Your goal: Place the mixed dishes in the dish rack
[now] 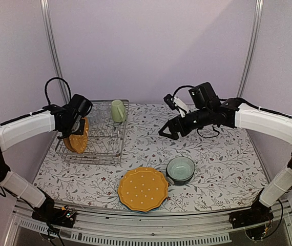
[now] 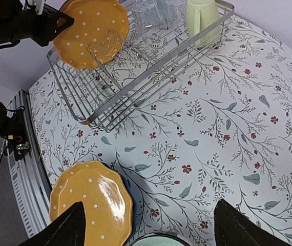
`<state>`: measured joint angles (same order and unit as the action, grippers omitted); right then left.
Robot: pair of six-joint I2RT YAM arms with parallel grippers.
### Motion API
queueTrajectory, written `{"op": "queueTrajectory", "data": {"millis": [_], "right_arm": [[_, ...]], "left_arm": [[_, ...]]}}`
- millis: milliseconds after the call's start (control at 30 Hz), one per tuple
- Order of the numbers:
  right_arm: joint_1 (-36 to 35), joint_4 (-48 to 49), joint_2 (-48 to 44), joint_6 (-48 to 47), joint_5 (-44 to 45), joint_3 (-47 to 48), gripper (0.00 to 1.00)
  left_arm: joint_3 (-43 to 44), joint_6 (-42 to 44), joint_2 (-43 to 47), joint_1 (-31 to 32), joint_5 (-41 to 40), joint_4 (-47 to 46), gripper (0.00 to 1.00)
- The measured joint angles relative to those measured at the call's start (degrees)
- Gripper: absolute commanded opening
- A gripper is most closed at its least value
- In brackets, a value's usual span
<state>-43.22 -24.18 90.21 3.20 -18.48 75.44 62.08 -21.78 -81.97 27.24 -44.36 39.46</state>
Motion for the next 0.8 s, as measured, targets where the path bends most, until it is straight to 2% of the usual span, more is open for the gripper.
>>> {"op": "queueTrajectory", "data": {"millis": [67, 167, 267, 700, 800], "right_arm": [[-0.61, -0.61, 0.44, -0.33, 0.28, 0.0, 0.86], [-2.01, -1.66, 1.4, -0.98, 1.05, 0.02, 0.85], [-4.07, -2.91, 3.23, -1.55, 2.03, 0.09, 0.85], [-9.75, -9.18, 11.32, -5.97, 3.85, 4.48, 0.81], [-10.43, -10.6, 13.44, -6.75, 3.87, 5.9, 0.79]], "left_arm": [[0.0, -0.37, -0.5, -0.04, 0.28, -0.55, 0.28], [0.0, -0.55, -0.52, -0.11, 0.61, -0.02, 0.43], [0.02, -0.98, -0.44, -0.22, 0.79, 0.68, 0.5], [1.01, -1.2, 4.59, -0.26, 3.43, 2.99, 0.64], [2.03, -1.03, 7.43, -0.24, 5.38, 2.91, 0.7]]}}
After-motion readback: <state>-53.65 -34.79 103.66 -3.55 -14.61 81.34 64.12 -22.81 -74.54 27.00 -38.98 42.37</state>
